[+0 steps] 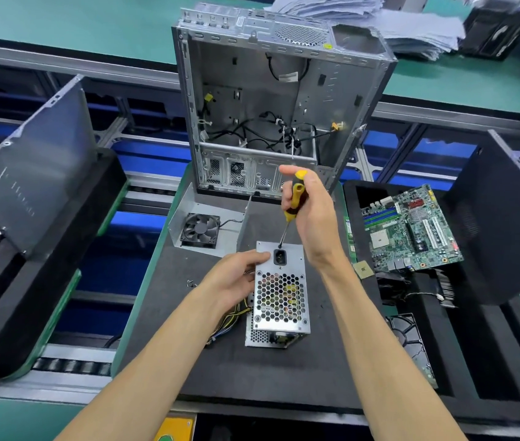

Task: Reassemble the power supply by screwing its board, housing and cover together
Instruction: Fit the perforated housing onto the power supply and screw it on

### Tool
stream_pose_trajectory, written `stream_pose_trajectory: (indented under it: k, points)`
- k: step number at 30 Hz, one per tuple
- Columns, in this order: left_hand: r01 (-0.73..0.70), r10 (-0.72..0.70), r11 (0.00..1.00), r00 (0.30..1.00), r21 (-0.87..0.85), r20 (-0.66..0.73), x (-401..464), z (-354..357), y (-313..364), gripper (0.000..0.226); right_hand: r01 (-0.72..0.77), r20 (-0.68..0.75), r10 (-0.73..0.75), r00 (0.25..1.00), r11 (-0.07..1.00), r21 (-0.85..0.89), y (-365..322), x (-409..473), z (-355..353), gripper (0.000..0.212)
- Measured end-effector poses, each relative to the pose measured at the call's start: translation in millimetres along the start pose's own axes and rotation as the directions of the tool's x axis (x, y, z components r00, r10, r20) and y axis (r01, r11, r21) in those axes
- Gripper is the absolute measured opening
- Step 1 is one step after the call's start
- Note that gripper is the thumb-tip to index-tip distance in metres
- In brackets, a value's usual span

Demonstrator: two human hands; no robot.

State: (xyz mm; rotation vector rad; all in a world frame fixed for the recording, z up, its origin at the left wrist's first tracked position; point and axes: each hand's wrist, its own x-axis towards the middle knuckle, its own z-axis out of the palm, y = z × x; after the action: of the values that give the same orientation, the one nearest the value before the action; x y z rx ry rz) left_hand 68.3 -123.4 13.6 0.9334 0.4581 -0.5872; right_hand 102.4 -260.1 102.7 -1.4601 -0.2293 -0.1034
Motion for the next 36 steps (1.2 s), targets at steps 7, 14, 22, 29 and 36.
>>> stream_pose_trajectory:
  k: [7,14,22,29,36]
  points:
    - [-0.004,0.004,1.0,1.0,-0.012,-0.005,2.6,-0.7,-0.3,0.03,0.038,0.009,-0.038,0.999,0.998,-0.046,0.9,-1.0,-0.1,0.015]
    - [-0.001,0.001,1.0,1.0,-0.008,0.012,3.9,-2.9,-0.5,0.029,0.027,-0.053,-0.029,0.998,0.999,-0.028,2.9,-0.1,0.8,0.019]
    - [-0.002,0.002,0.999,1.0,-0.034,0.021,5.1,-3.7,-0.6,0.026,-0.018,-0.041,0.019,0.999,1.0,0.013,2.6,1.0,-0.2,0.02]
    - [-0.009,0.009,1.0,1.0,-0.016,0.027,3.9,-4.3,-0.3,0.029,0.007,-0.023,-0.007,1.0,1.0,0.018,2.8,0.3,1.0,0.03]
    - [-0.006,0.006,1.0,0.999,-0.016,0.032,2.6,-2.8,0.4,0.028,0.043,-0.063,-0.042,0.997,0.999,0.02,4.0,-3.2,-2.2,0.022]
